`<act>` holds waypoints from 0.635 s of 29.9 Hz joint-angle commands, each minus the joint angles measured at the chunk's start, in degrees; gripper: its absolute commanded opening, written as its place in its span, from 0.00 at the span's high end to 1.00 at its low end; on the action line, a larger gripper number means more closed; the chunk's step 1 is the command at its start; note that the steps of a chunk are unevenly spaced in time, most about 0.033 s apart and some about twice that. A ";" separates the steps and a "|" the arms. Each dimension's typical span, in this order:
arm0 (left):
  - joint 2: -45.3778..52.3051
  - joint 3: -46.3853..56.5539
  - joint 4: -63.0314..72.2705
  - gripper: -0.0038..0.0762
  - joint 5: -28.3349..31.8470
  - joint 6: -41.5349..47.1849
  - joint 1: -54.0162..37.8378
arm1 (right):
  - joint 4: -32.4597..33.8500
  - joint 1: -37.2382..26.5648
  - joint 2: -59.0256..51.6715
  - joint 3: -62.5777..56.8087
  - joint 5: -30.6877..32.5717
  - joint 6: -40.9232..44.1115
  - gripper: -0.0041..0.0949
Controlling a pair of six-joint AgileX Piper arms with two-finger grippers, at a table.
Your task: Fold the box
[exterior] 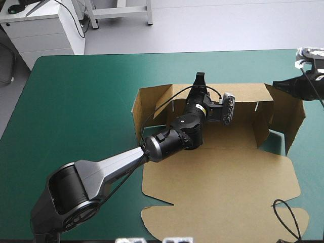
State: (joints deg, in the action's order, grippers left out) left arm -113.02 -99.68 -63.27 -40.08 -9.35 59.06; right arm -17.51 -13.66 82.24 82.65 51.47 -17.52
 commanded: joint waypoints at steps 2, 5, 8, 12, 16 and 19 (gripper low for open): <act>2.89 -1.25 -0.39 0.96 1.50 0.98 0.49 | -1.15 -0.03 3.41 9.05 -0.85 -0.54 0.98; 2.89 -1.25 -0.42 0.96 1.64 0.98 0.49 | -1.15 -0.03 7.25 12.96 0.79 -0.54 0.98; 2.89 -1.25 -0.42 0.96 1.64 0.98 0.49 | -1.05 -0.03 10.14 14.07 1.47 -0.54 0.98; 2.89 -1.25 -0.42 0.96 1.64 0.98 0.49 | -1.05 -0.03 12.96 14.07 3.16 -0.64 0.98; 2.89 -1.25 -0.42 0.96 1.64 0.98 0.49 | -1.05 -0.03 14.13 14.07 5.12 -1.48 0.98; 2.89 -1.25 -0.42 0.96 1.64 0.98 0.49 | -1.05 -0.03 14.13 14.07 6.18 -1.70 0.98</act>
State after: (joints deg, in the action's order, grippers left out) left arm -113.02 -99.68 -63.31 -39.98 -9.28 59.06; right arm -17.55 -13.66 99.00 94.64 58.39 -18.27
